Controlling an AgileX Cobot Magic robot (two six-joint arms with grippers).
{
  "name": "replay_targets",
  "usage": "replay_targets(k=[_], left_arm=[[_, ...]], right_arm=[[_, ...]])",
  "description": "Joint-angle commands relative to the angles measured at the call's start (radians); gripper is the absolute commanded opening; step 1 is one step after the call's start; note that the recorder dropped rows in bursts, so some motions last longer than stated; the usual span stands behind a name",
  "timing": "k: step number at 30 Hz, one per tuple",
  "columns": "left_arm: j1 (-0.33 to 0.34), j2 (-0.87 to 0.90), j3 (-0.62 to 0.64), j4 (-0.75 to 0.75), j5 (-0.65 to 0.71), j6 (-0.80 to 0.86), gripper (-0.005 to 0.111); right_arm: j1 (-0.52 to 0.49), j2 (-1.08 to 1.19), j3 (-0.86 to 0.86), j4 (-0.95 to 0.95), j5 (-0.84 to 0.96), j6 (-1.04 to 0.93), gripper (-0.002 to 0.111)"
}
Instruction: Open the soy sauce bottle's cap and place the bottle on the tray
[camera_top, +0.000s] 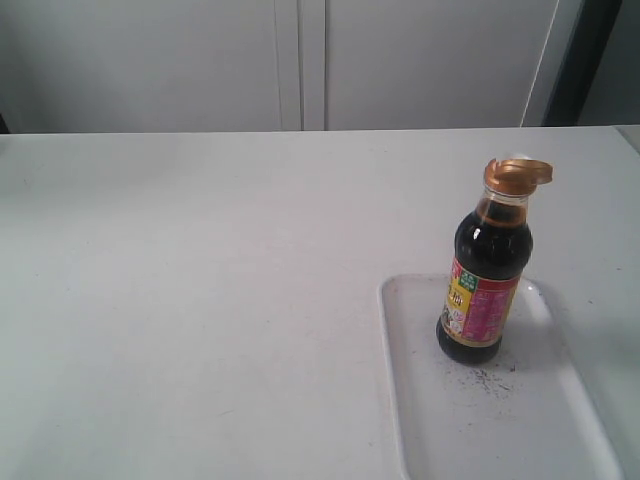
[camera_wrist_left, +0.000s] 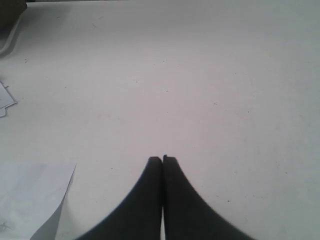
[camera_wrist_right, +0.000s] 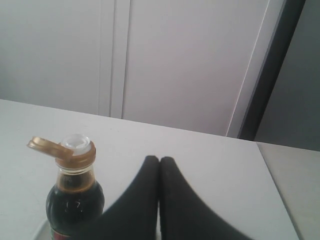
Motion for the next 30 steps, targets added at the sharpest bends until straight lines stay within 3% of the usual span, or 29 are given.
replay_targets(k=[1, 30], left_arm=[[0.002, -0.005, 0.005, -0.014, -0.008, 0.000, 0.000], [0.002, -0.005, 0.005, -0.014, -0.008, 0.000, 0.000]], right_arm=[[0.002, -0.003, 0.006, 0.005, -0.011, 0.005, 0.000], [0.002, -0.003, 0.007, -0.018, -0.011, 0.034, 0.000]])
